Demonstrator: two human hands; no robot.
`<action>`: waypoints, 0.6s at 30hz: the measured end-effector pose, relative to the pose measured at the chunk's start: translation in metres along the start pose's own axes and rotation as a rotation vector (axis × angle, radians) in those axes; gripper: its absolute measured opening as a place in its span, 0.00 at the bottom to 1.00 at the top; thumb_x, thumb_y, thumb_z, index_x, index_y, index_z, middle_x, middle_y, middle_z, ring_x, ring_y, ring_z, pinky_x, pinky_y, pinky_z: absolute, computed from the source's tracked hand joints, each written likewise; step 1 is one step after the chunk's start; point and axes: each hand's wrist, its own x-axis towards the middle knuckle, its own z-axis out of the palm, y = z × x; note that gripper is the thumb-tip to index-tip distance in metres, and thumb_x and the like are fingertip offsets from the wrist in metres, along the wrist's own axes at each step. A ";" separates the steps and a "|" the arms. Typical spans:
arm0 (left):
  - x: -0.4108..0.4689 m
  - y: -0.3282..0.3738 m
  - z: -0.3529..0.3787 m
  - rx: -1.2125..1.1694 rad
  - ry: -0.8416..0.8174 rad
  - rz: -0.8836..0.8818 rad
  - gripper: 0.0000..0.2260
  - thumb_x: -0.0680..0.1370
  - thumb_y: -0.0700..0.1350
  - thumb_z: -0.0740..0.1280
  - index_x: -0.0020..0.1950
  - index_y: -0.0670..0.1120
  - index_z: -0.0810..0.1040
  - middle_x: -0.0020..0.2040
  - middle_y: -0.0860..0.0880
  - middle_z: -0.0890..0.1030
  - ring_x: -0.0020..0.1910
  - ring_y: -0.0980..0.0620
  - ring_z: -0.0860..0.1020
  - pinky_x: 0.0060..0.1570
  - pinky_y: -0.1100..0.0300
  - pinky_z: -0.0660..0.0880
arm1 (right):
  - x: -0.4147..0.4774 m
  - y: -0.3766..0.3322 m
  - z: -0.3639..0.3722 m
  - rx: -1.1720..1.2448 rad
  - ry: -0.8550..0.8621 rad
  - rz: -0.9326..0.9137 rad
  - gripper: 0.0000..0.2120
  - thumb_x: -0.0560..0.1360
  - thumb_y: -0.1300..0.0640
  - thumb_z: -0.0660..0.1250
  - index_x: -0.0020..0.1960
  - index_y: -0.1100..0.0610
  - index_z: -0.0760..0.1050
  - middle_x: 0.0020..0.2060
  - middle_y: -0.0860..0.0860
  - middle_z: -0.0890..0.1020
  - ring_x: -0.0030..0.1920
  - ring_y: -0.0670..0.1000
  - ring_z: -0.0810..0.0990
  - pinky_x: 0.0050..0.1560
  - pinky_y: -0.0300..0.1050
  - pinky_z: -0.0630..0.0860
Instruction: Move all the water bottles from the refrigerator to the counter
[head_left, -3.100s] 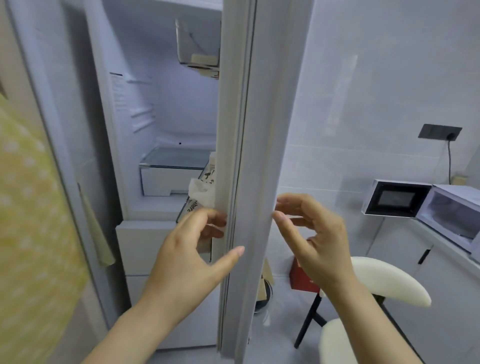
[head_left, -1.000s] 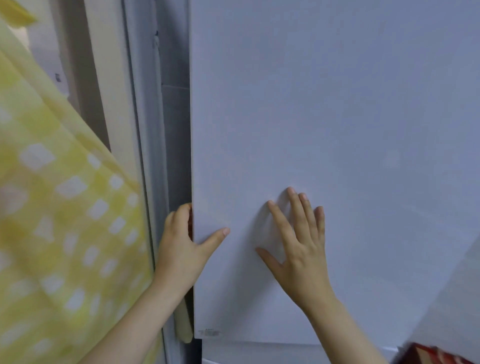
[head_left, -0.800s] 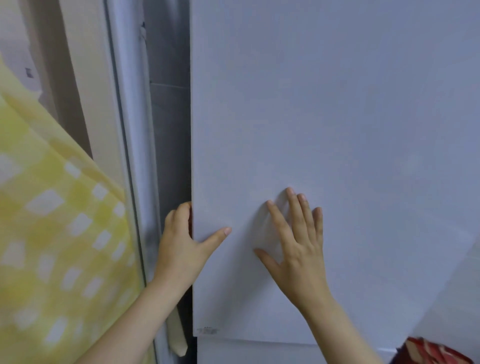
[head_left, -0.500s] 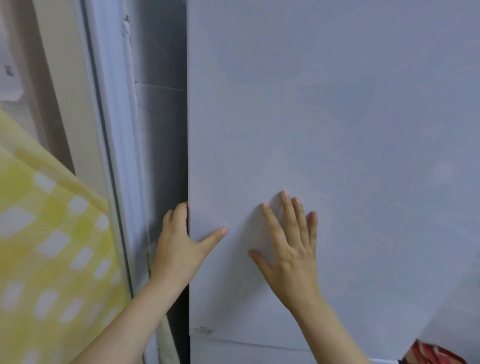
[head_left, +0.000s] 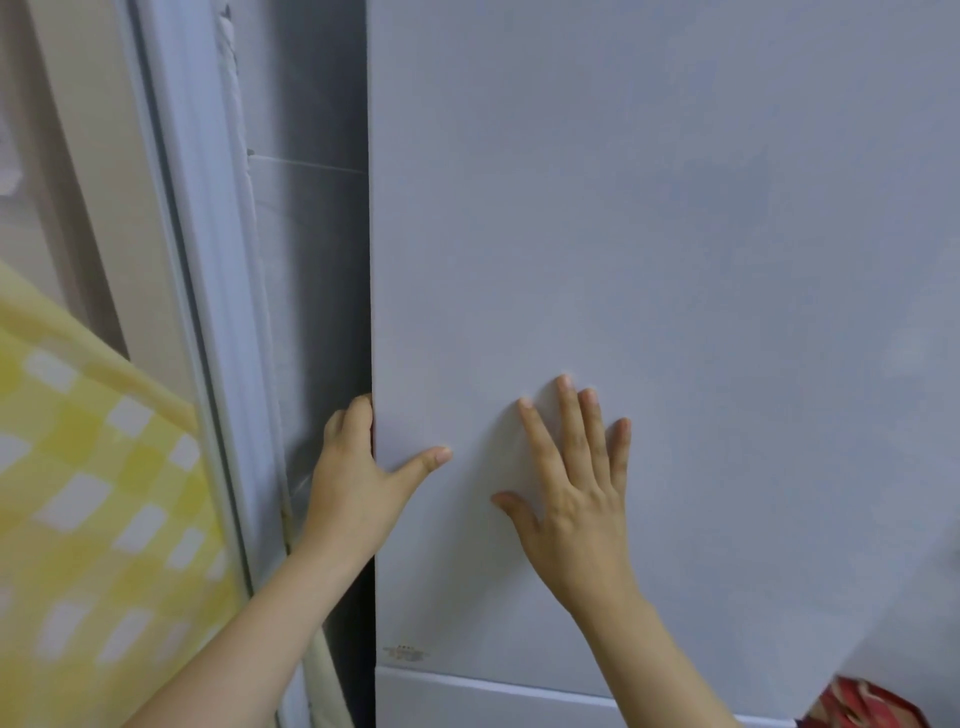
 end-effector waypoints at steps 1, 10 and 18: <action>0.000 0.000 0.000 -0.003 0.005 0.003 0.26 0.67 0.55 0.77 0.59 0.48 0.71 0.55 0.52 0.72 0.49 0.51 0.73 0.38 0.64 0.68 | 0.000 -0.001 0.000 -0.003 -0.002 0.003 0.48 0.66 0.51 0.78 0.78 0.51 0.54 0.79 0.51 0.47 0.79 0.53 0.44 0.77 0.59 0.41; -0.005 0.011 -0.001 0.033 -0.014 -0.042 0.27 0.69 0.55 0.76 0.61 0.46 0.69 0.59 0.47 0.70 0.50 0.48 0.73 0.46 0.57 0.70 | 0.002 -0.021 -0.014 -0.052 -0.069 0.095 0.47 0.64 0.53 0.80 0.76 0.53 0.60 0.78 0.56 0.55 0.78 0.56 0.50 0.75 0.61 0.48; -0.064 0.037 -0.028 -0.062 -0.056 0.065 0.32 0.72 0.52 0.74 0.73 0.47 0.65 0.66 0.50 0.68 0.61 0.53 0.72 0.62 0.59 0.70 | -0.018 -0.020 -0.103 0.287 -0.098 0.229 0.31 0.73 0.52 0.73 0.74 0.54 0.66 0.72 0.49 0.69 0.73 0.50 0.66 0.71 0.49 0.66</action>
